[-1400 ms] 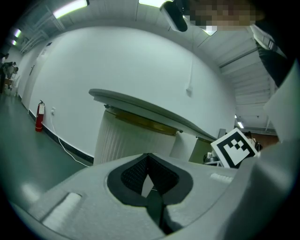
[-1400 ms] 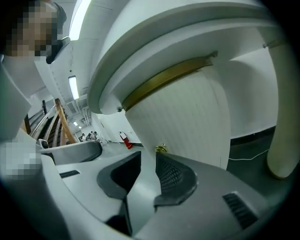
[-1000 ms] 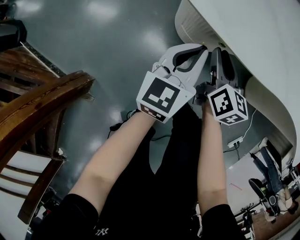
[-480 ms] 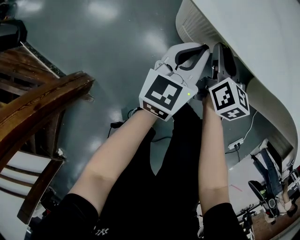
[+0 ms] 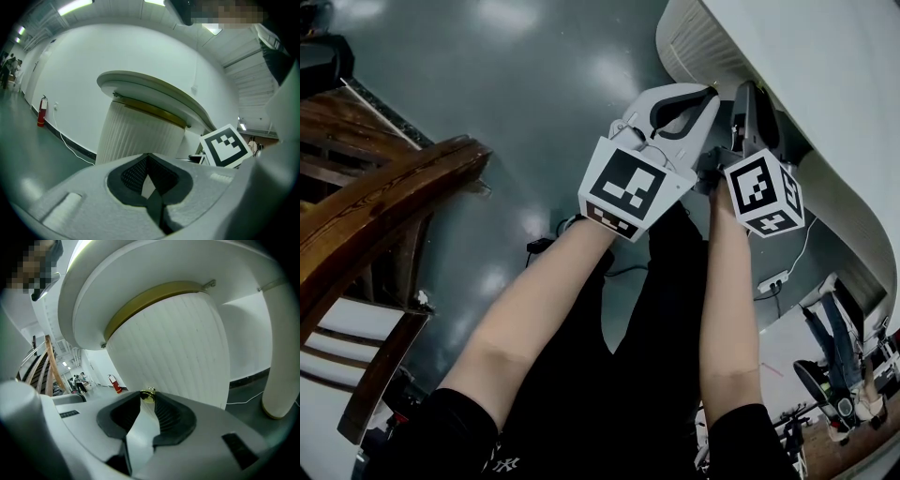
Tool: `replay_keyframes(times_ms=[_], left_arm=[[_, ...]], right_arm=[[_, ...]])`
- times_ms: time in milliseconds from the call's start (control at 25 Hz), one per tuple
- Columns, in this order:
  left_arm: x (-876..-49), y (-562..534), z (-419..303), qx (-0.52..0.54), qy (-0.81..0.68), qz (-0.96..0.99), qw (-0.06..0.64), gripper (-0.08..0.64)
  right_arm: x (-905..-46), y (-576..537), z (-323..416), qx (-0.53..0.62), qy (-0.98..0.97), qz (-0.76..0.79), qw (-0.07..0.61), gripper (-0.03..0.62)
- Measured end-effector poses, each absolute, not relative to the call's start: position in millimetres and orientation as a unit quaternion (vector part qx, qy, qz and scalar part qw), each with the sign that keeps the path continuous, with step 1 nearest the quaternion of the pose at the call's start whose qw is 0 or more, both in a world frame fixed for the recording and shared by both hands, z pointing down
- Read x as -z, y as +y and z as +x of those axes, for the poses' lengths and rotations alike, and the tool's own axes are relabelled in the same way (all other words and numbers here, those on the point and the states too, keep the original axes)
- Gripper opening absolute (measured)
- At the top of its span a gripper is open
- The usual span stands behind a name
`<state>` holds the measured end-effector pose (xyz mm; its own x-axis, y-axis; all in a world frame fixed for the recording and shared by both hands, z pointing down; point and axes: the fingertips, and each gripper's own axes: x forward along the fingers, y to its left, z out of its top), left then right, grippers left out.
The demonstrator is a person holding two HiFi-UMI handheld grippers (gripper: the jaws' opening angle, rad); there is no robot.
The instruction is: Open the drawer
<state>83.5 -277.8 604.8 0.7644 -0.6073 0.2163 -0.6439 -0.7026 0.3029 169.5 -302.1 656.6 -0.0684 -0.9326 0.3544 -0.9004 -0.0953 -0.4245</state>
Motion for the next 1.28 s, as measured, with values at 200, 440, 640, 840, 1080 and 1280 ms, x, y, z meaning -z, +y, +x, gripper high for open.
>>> replay_keyframes(times_ms=[200, 440, 640, 840, 1080, 1280], left_arm=[[-606.1, -272.7, 78.1, -0.053, -0.338, 0.92, 0.19, 0.008], [-607.4, -261.6, 70.6, -0.06, -0.338, 0.918, 0.198, 0.008], [-605.9, -247.1, 60.9, -0.066, -0.338, 0.917, 0.202, 0.008], [-599.7, -235.8, 53.3, -0.07, -0.339, 0.917, 0.2, 0.008], [-597.6, -209.2, 41.1, -0.079, -0.335, 0.917, 0.2, 0.008], [-593.9, -184.9, 33.1, -0.086, -0.333, 0.917, 0.202, 0.008]], right_arm=[[-658.2, -294.5, 162.4, 0.287, 0.669, -0.686, 0.023, 0.106], [-660.5, -276.0, 151.7, 0.294, 0.668, -0.683, 0.014, 0.106], [-664.7, -256.2, 137.3, 0.306, 0.667, -0.68, 0.003, 0.107], [-666.6, -235.7, 127.2, 0.313, 0.667, -0.676, -0.007, 0.107], [-669.2, -209.4, 111.6, 0.318, 0.666, -0.674, -0.017, 0.107], [-669.3, -185.6, 98.6, 0.322, 0.668, -0.671, -0.022, 0.107]])
